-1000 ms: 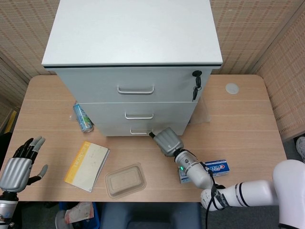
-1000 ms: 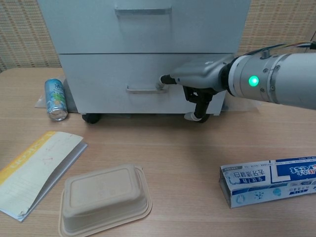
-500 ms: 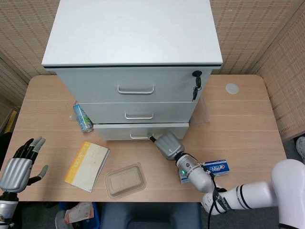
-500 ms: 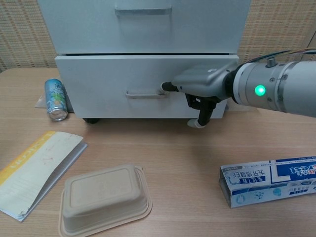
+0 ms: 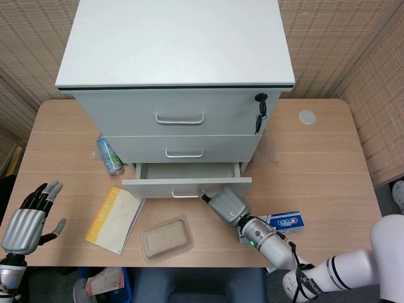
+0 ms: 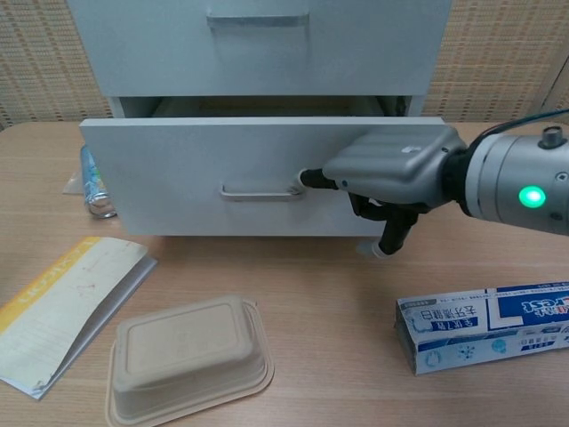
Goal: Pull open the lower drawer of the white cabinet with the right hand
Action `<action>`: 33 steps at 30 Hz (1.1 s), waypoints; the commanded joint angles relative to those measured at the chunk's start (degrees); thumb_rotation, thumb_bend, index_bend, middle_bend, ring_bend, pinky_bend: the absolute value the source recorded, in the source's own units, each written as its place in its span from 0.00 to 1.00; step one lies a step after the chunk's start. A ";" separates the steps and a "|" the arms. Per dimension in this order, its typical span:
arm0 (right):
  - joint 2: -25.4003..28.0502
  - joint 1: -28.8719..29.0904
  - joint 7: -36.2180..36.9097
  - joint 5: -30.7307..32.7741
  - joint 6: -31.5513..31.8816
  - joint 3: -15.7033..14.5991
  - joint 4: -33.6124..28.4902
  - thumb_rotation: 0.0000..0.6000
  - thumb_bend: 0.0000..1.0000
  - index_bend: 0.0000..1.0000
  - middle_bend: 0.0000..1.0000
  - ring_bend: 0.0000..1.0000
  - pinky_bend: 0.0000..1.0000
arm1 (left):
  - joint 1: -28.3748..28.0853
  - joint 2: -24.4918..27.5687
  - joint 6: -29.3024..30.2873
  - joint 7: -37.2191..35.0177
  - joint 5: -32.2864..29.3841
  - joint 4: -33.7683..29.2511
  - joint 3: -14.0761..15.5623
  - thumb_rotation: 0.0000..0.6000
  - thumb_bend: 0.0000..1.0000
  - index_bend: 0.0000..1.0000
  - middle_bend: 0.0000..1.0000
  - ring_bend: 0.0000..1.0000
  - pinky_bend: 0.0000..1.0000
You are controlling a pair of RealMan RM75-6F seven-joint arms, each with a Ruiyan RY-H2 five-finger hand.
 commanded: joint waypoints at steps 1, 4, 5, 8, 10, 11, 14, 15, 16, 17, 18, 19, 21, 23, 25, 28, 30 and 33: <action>0.38 -0.71 -0.66 -1.19 0.72 -0.91 -1.18 1.00 0.31 0.10 0.91 0.95 0.76 | -0.03 -0.01 0.04 0.05 0.06 -0.07 -0.02 1.00 0.35 0.05 0.08 0.06 0.16; 0.53 -1.42 -1.08 -2.93 1.26 -1.73 -2.40 1.00 0.31 0.10 0.91 0.95 0.76 | -0.10 -0.01 -0.01 0.20 0.16 -0.16 0.00 1.00 0.35 0.05 0.08 0.06 0.16; 0.57 -1.60 -1.21 -3.43 1.37 -1.94 -2.69 1.00 0.31 0.10 0.91 0.95 0.76 | -0.10 -0.02 -0.04 0.23 0.18 -0.18 0.03 1.00 0.35 0.05 0.08 0.06 0.16; 0.65 -2.16 -1.61 -4.87 1.64 -2.53 -3.54 1.00 0.31 0.10 0.91 0.95 0.76 | -0.10 -0.03 -0.04 0.22 0.20 -0.19 0.05 1.00 0.35 0.05 0.08 0.06 0.16; 0.69 -2.47 -1.94 -5.65 1.80 -2.87 -4.03 1.00 0.31 0.10 0.91 0.95 0.76 | -0.07 -0.03 0.03 0.19 0.16 -0.15 0.03 1.00 0.35 0.05 0.08 0.06 0.16; 0.73 -2.68 -2.18 -6.19 1.91 -3.10 -4.37 1.00 0.31 0.10 0.91 0.95 0.76 | -0.03 -0.02 0.06 0.14 0.12 -0.13 0.04 1.00 0.35 0.05 0.08 0.06 0.16; 0.94 -3.27 -2.46 -7.62 2.26 -3.48 -5.28 1.00 0.30 0.10 0.91 0.95 0.76 | 0.03 0.00 0.14 0.01 0.11 -0.02 0.07 1.00 0.35 0.05 0.08 0.06 0.16; 0.99 -3.46 -2.51 -8.18 2.40 -3.56 -5.52 1.00 0.30 0.10 0.91 0.95 0.76 | 0.05 0.01 0.13 0.00 0.12 0.00 0.09 1.00 0.35 0.05 0.08 0.06 0.16; 1.04 -3.70 -2.65 -8.95 2.53 -3.73 -5.81 1.00 0.31 0.10 0.91 0.95 0.76 | 0.05 0.00 0.14 -0.03 0.12 0.01 0.09 1.00 0.35 0.05 0.08 0.06 0.16; 1.09 -3.88 -2.80 -9.48 2.59 -3.90 -6.04 1.00 0.30 0.10 0.91 0.95 0.76 | 0.05 -0.01 0.16 -0.05 0.15 0.02 0.10 1.00 0.35 0.05 0.08 0.06 0.16; 1.12 -4.04 -3.02 -9.93 2.64 -4.08 -6.29 1.00 0.30 0.10 0.91 0.95 0.76 | 0.06 0.00 0.18 -0.06 0.19 0.01 0.12 1.00 0.35 0.05 0.08 0.06 0.16; 1.12 -4.20 -3.30 -10.26 2.69 -4.25 -6.53 1.00 0.31 0.10 0.91 0.95 0.76 | 0.08 -0.01 0.24 -0.07 0.24 0.01 0.13 1.00 0.35 0.05 0.08 0.06 0.16; 1.03 -4.54 -4.08 -10.87 2.77 -4.67 -7.05 1.00 0.31 0.10 0.91 0.94 0.76 | 0.12 -0.03 0.34 -0.13 0.30 0.04 0.15 1.00 0.35 0.05 0.08 0.06 0.16; 0.93 -4.83 -4.59 -11.27 2.77 -4.85 -7.36 1.00 0.30 0.10 0.91 0.95 0.76 | 0.17 0.02 0.42 -0.17 0.30 0.06 0.15 1.00 0.35 0.05 0.08 0.06 0.16; 0.89 -5.14 -4.70 -11.43 2.93 -4.63 -7.39 1.00 0.30 0.10 0.91 0.95 0.76 | 0.26 0.07 0.51 -0.23 0.34 0.05 0.21 1.00 0.35 0.05 0.08 0.06 0.16; 0.98 -5.49 -4.73 -11.37 3.25 -4.10 -7.27 1.00 0.30 0.10 0.91 0.95 0.76 | 0.38 0.14 0.69 -0.32 0.42 0.04 0.27 1.00 0.35 0.05 0.08 0.06 0.16; 1.03 -5.63 -4.91 -11.32 3.25 -3.79 -7.08 1.00 0.30 0.10 0.91 0.95 0.76 | 0.46 0.16 0.81 -0.33 0.44 0.05 0.29 1.00 0.35 0.05 0.08 0.06 0.16; 0.93 -5.73 -5.28 -11.05 2.92 -3.57 -7.01 1.00 0.30 0.10 0.91 0.95 0.76 | 0.56 0.23 0.96 -0.36 0.49 -0.04 0.32 1.00 0.35 0.05 0.08 0.06 0.16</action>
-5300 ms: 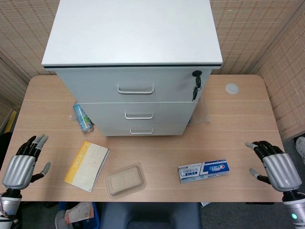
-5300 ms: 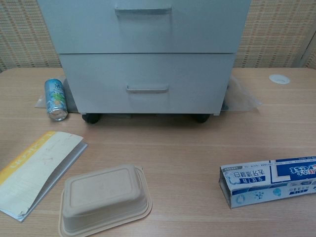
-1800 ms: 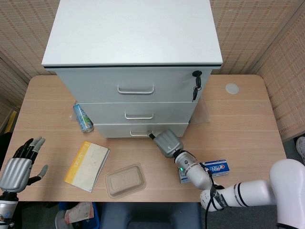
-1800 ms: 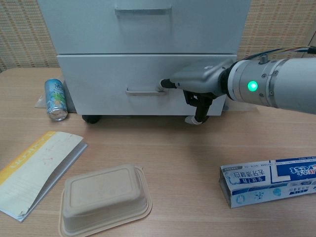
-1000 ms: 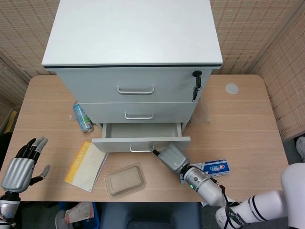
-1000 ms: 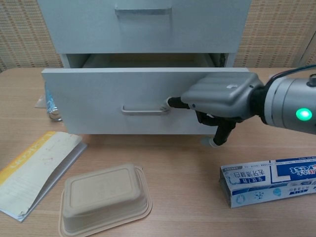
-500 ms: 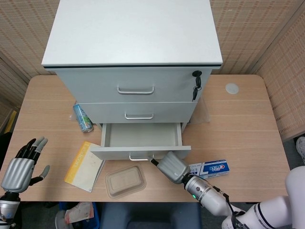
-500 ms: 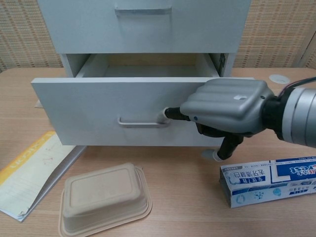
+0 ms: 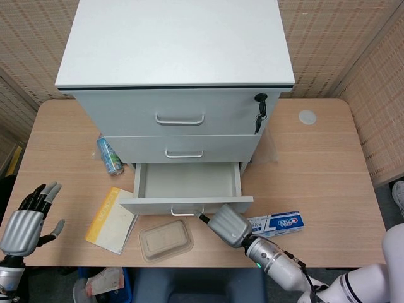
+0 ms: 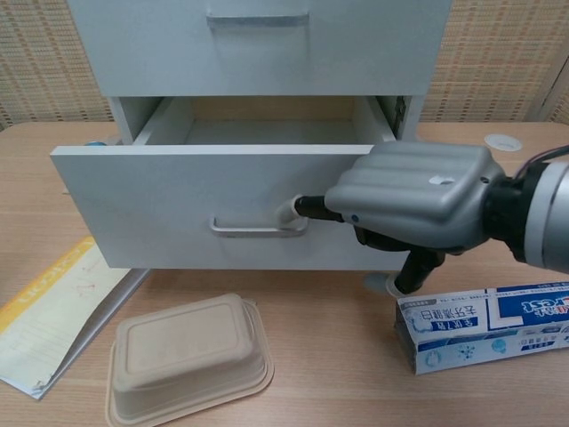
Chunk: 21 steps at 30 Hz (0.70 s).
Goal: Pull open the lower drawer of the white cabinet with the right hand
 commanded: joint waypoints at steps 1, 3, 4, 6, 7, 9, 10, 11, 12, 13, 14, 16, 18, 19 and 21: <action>-0.13 -0.07 -0.27 0.32 -0.34 0.16 0.09 1.00 0.30 0.10 0.91 0.94 0.76 | 0.04 0.01 0.04 -0.01 0.07 -0.05 0.04 1.00 0.35 0.05 0.08 0.06 0.16; -0.24 -0.09 -0.48 0.61 -0.61 0.25 0.19 1.00 0.30 0.10 0.91 0.94 0.76 | 0.06 0.05 0.06 0.02 0.15 -0.08 0.08 1.00 0.35 0.05 0.08 0.06 0.16; -0.28 -0.09 -0.60 0.74 -0.73 0.29 0.22 1.00 0.30 0.10 0.91 0.95 0.76 | 0.08 0.07 0.10 0.03 0.20 -0.10 0.10 1.00 0.35 0.05 0.08 0.06 0.16; -0.25 -0.15 -0.85 0.98 -0.98 0.24 0.13 1.00 0.30 0.10 0.91 0.95 0.76 | 0.18 0.14 0.26 0.01 0.23 -0.17 0.10 1.00 0.35 0.05 0.08 0.06 0.16; -0.22 -0.17 -0.96 0.99 -1.09 0.19 0.06 1.00 0.30 0.10 0.91 0.95 0.76 | 0.21 0.17 0.34 0.00 0.21 -0.20 0.08 1.00 0.35 0.05 0.08 0.06 0.16; -0.13 -0.29 -1.21 0.73 -1.33 -0.11 -0.30 1.00 0.30 0.10 0.91 0.95 0.76 | 0.27 0.23 0.42 0.02 0.21 -0.27 0.07 1.00 0.35 0.05 0.08 0.06 0.16; -0.07 -0.37 -1.25 0.51 -1.43 -0.28 -0.54 1.00 0.30 0.10 0.91 0.95 0.76 | 0.28 0.24 0.44 0.04 0.25 -0.30 0.08 1.00 0.35 0.05 0.08 0.06 0.16; 0.06 -0.51 -1.28 0.15 -1.54 -0.55 -0.93 1.00 0.30 0.10 0.91 0.95 0.76 | 0.30 0.25 0.47 0.08 0.32 -0.34 0.11 1.00 0.35 0.05 0.08 0.06 0.16; 0.19 -0.63 -1.29 -0.15 -1.62 -0.76 -1.26 1.00 0.30 0.10 0.91 0.95 0.76 | 0.30 0.26 0.46 0.12 0.36 -0.37 0.13 1.00 0.35 0.05 0.08 0.06 0.16; 0.39 -0.77 -1.34 -0.57 -1.74 -1.07 -1.70 1.00 0.30 0.10 0.91 0.95 0.76 | 0.30 0.28 0.45 0.18 0.40 -0.42 0.14 1.00 0.35 0.05 0.08 0.06 0.16; 0.58 -0.88 -1.41 -0.94 -1.83 -1.34 -2.07 1.00 0.30 0.10 0.91 0.95 0.76 | 0.31 0.29 0.48 0.20 0.42 -0.46 0.14 1.00 0.35 0.05 0.08 0.06 0.16; 1.04 -1.16 -1.83 -2.03 -1.93 -2.09 -3.00 1.00 0.30 0.10 0.91 0.95 0.76 | 0.35 0.31 0.59 0.22 0.47 -0.53 0.12 1.00 0.35 0.05 0.08 0.06 0.16; 1.43 -1.50 -2.12 -3.19 -1.90 -2.73 -3.86 1.00 0.30 0.10 0.91 0.95 0.76 | 0.38 0.34 0.72 0.25 0.54 -0.58 0.08 1.00 0.35 0.05 0.08 0.06 0.16; 1.64 -1.72 -2.13 -3.86 -1.85 -3.03 -4.26 1.00 0.30 0.10 0.91 0.95 0.76 | 0.39 0.34 0.75 0.27 0.59 -0.60 0.09 1.00 0.35 0.05 0.08 0.06 0.16; 2.09 -2.29 -2.11 -5.46 -1.76 -3.76 -5.07 1.00 0.30 0.10 0.91 0.95 0.76 | 0.42 0.35 0.73 0.28 0.61 -0.60 0.13 1.00 0.35 0.05 0.08 0.06 0.16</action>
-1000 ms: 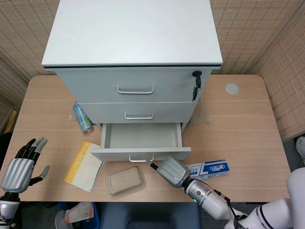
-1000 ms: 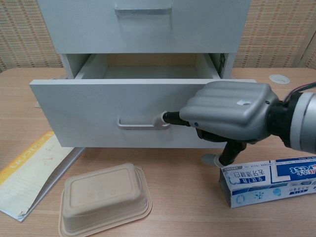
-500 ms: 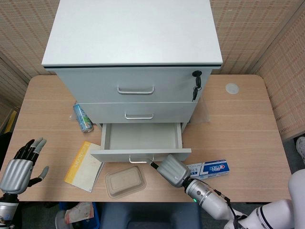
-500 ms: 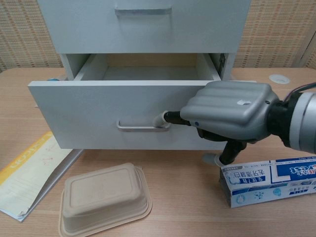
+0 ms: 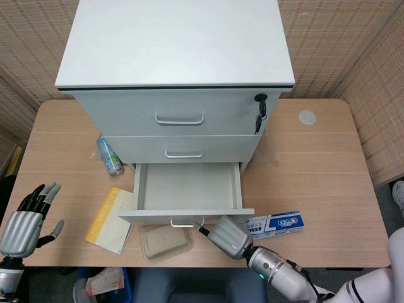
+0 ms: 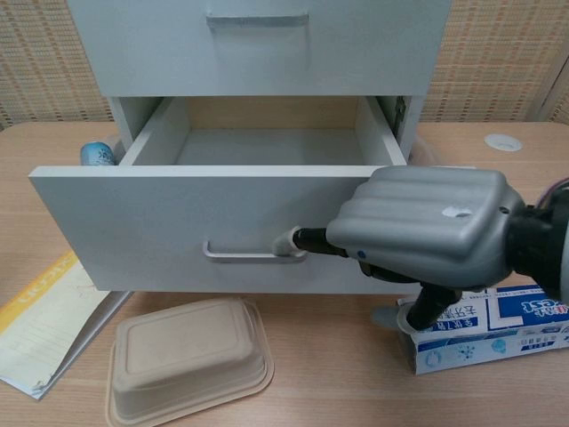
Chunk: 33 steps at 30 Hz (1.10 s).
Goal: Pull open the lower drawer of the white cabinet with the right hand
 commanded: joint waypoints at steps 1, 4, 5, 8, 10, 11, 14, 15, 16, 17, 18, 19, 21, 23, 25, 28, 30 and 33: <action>0.85 -1.01 -0.09 -2.39 0.04 -1.35 -1.41 1.00 0.30 0.10 0.91 0.95 0.76 | 0.01 0.00 -0.08 0.04 -0.02 -0.01 0.04 1.00 0.35 0.05 0.08 0.06 0.16; 1.46 -1.69 0.11 -4.08 -0.20 -2.28 -2.25 1.00 0.30 0.10 0.91 0.95 0.76 | 0.06 0.03 -0.03 0.02 0.07 -0.08 0.09 1.00 0.35 0.05 0.08 0.06 0.16; 1.79 -2.03 0.51 -5.10 -0.22 -2.53 -2.58 1.00 0.30 0.10 0.91 0.95 0.76 | 0.10 0.05 0.07 -0.01 0.10 -0.08 0.08 1.00 0.35 0.05 0.08 0.06 0.16; 2.93 -3.08 2.27 -9.07 0.14 -2.93 -2.86 1.00 0.30 0.10 0.91 0.94 0.76 | 0.20 0.15 0.20 -0.04 0.04 -0.09 0.04 1.00 0.35 0.05 0.08 0.06 0.16; 4.06 -4.06 4.55 -12.65 0.76 -3.10 -2.85 1.00 0.30 0.10 0.90 0.94 0.76 | 0.22 0.27 0.27 -0.08 0.00 -0.12 -0.03 1.00 0.35 0.05 0.08 0.06 0.16; 4.72 -4.57 5.89 -14.22 1.15 -3.19 -2.91 1.00 0.30 0.10 0.89 0.93 0.76 | 0.24 0.32 0.33 -0.11 -0.01 -0.13 -0.06 1.00 0.35 0.05 0.08 0.06 0.16; 7.49 -6.40 11.01 -20.71 3.11 -3.58 -2.84 1.00 0.30 0.10 0.84 0.86 0.76 | 0.26 0.55 0.37 -0.20 -0.16 -0.16 -0.18 1.00 0.35 0.05 0.08 0.06 0.16; 8.46 -7.13 12.52 -23.20 4.22 -3.78 -2.52 1.00 0.30 0.10 0.83 0.85 0.76 | 0.26 0.63 0.38 -0.22 -0.19 -0.17 -0.22 1.00 0.35 0.05 0.08 0.06 0.16; 9.86 -8.27 14.44 -26.54 6.01 -4.18 -2.01 1.00 0.30 0.11 0.82 0.83 0.76 | 0.26 0.72 0.41 -0.29 -0.25 -0.19 -0.29 1.00 0.35 0.05 0.08 0.06 0.16; 11.01 -9.20 15.88 -29.00 7.52 -4.56 -1.61 1.00 0.30 0.13 0.82 0.82 0.76 | 0.29 0.79 0.44 -0.34 -0.32 -0.21 -0.32 1.00 0.35 0.05 0.08 0.06 0.16; 12.19 -10.17 17.45 -31.44 9.12 -4.96 -1.18 1.00 0.30 0.15 0.82 0.81 0.76 | 0.31 0.88 0.51 -0.42 -0.37 -0.22 -0.38 1.00 0.35 0.05 0.08 0.06 0.16; 13.84 -11.55 19.60 -34.47 11.47 -5.52 -0.51 1.00 0.30 0.16 0.81 0.80 0.76 | 0.35 0.98 0.59 -0.51 -0.46 -0.23 -0.45 1.00 0.35 0.05 0.08 0.06 0.16; 16.34 -13.70 22.62 -38.45 15.24 -6.19 0.77 1.00 0.30 0.17 0.80 0.79 0.76 | 0.38 1.15 0.66 -0.57 -0.60 -0.25 -0.56 1.00 0.35 0.05 0.08 0.06 0.16; 19.00 -16.45 25.30 -41.47 19.62 -6.67 2.24 1.00 0.30 0.17 0.79 0.78 0.76 | 0.39 1.27 0.62 -0.51 -0.78 -0.26 -0.64 1.00 0.35 0.05 0.08 0.06 0.16; 21.09 -18.79 26.76 -42.43 22.70 -6.83 3.27 1.00 0.30 0.17 0.77 0.77 0.76 | 0.34 1.31 0.48 -0.46 -0.90 -0.28 -0.70 1.00 0.35 0.05 0.08 0.06 0.16; 24.25 -22.39 27.66 -40.58 25.90 -6.55 4.20 1.00 0.30 0.17 0.72 0.72 0.76 | 0.09 1.20 0.12 -0.30 -1.14 -0.30 -0.91 1.00 0.35 0.05 0.08 0.06 0.16; 26.05 -24.47 28.07 -38.07 26.97 -6.07 4.61 1.00 0.30 0.17 0.69 0.69 0.76 | -0.16 1.09 -0.24 -0.04 -1.34 -0.34 -1.08 1.00 0.35 0.05 0.08 0.06 0.16; 27.13 -26.91 30.62 -34.40 27.76 -4.97 6.32 1.00 0.30 0.17 0.62 0.62 0.71 | -0.60 0.79 -0.81 0.66 -1.58 -0.48 -1.34 1.00 0.35 0.05 0.08 0.06 0.16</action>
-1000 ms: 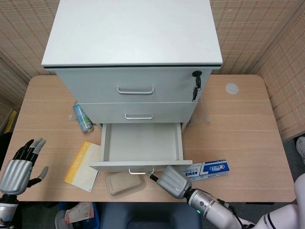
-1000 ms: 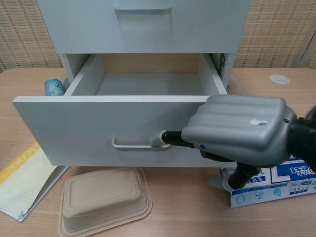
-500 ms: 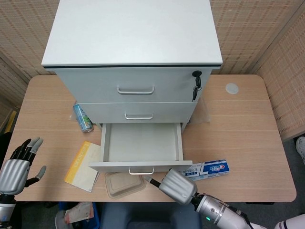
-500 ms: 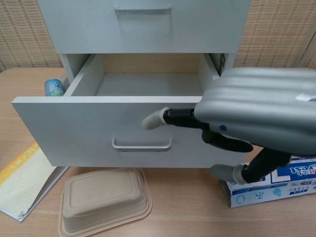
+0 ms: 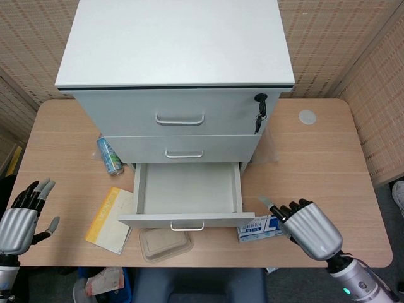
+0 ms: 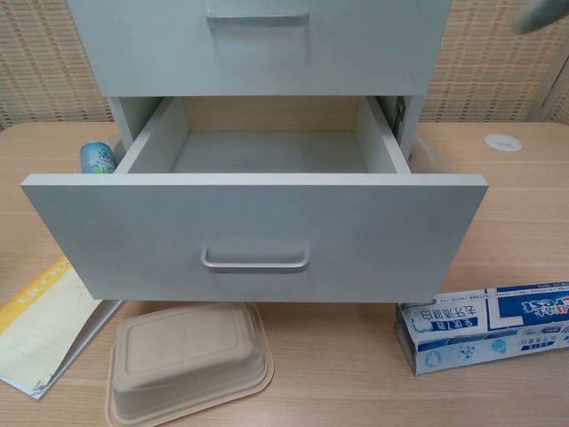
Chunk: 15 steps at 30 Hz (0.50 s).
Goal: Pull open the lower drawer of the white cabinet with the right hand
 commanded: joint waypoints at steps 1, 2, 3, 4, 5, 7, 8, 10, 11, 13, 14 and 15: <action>1.63 -3.45 3.66 4.86 1.39 1.26 2.74 1.00 0.29 0.17 0.60 0.59 0.69 | -0.38 -0.30 -0.42 0.57 -0.13 -0.18 -0.21 1.00 0.35 0.05 0.08 0.06 0.16; 1.62 -4.29 4.76 6.40 1.31 1.75 3.76 1.00 0.29 0.17 0.57 0.57 0.67 | -0.54 -0.47 -0.58 0.80 -0.17 -0.27 -0.30 1.00 0.35 0.05 0.08 0.06 0.16; 1.54 -4.87 5.46 7.55 1.17 2.12 4.55 1.00 0.28 0.17 0.53 0.53 0.65 | -0.66 -0.58 -0.68 0.97 -0.19 -0.31 -0.37 1.00 0.35 0.05 0.08 0.06 0.16; 1.41 -5.44 6.08 8.57 1.00 2.47 5.37 1.00 0.27 0.17 0.49 0.48 0.61 | -0.79 -0.68 -0.79 1.12 -0.21 -0.34 -0.44 1.00 0.35 0.05 0.08 0.06 0.16; 1.15 -6.16 6.76 9.51 0.93 2.98 6.43 1.00 0.26 0.17 0.44 0.43 0.57 | -0.92 -0.82 -0.95 1.29 -0.32 -0.37 -0.54 1.00 0.35 0.05 0.08 0.06 0.16; 0.31 -7.81 7.91 11.21 1.79 4.14 8.66 1.00 0.26 0.17 0.37 0.33 0.48 | -1.12 -0.97 -1.19 1.50 -0.59 -0.37 -0.71 1.00 0.35 0.05 0.08 0.06 0.16; -0.29 -8.55 8.39 11.76 2.32 4.70 9.81 1.00 0.26 0.17 0.33 0.29 0.44 | -1.20 -1.02 -1.30 1.57 -0.75 -0.35 -0.80 1.00 0.35 0.05 0.08 0.06 0.16; -1.38 -9.93 9.19 13.06 2.99 5.66 11.78 1.00 0.26 0.17 0.30 0.24 0.40 | -1.36 -1.16 -1.54 1.68 -1.12 -0.32 -0.99 1.00 0.35 0.05 0.08 0.06 0.16; -2.03 -10.72 9.49 13.85 3.27 6.27 12.84 1.00 0.26 0.17 0.29 0.23 0.39 | -1.45 -1.34 -1.64 1.79 -1.32 -0.26 -1.10 1.00 0.35 0.05 0.08 0.06 0.16; -2.90 -12.01 10.26 15.27 3.76 7.14 14.13 1.00 0.26 0.17 0.29 0.22 0.38 | -1.61 -1.63 -1.73 2.06 -1.41 -0.10 -1.21 1.00 0.35 0.05 0.08 0.06 0.16; -3.46 -12.84 10.97 15.95 4.11 7.65 14.86 1.00 0.26 0.17 0.29 0.22 0.38 | -1.67 -1.83 -1.76 2.16 -1.39 0.00 -1.21 1.00 0.35 0.05 0.08 0.06 0.16; -3.82 -13.45 11.55 16.44 4.30 7.97 15.33 1.00 0.26 0.17 0.29 0.22 0.38 | -1.72 -1.95 -1.79 2.18 -1.41 0.07 -1.22 1.00 0.35 0.05 0.08 0.06 0.16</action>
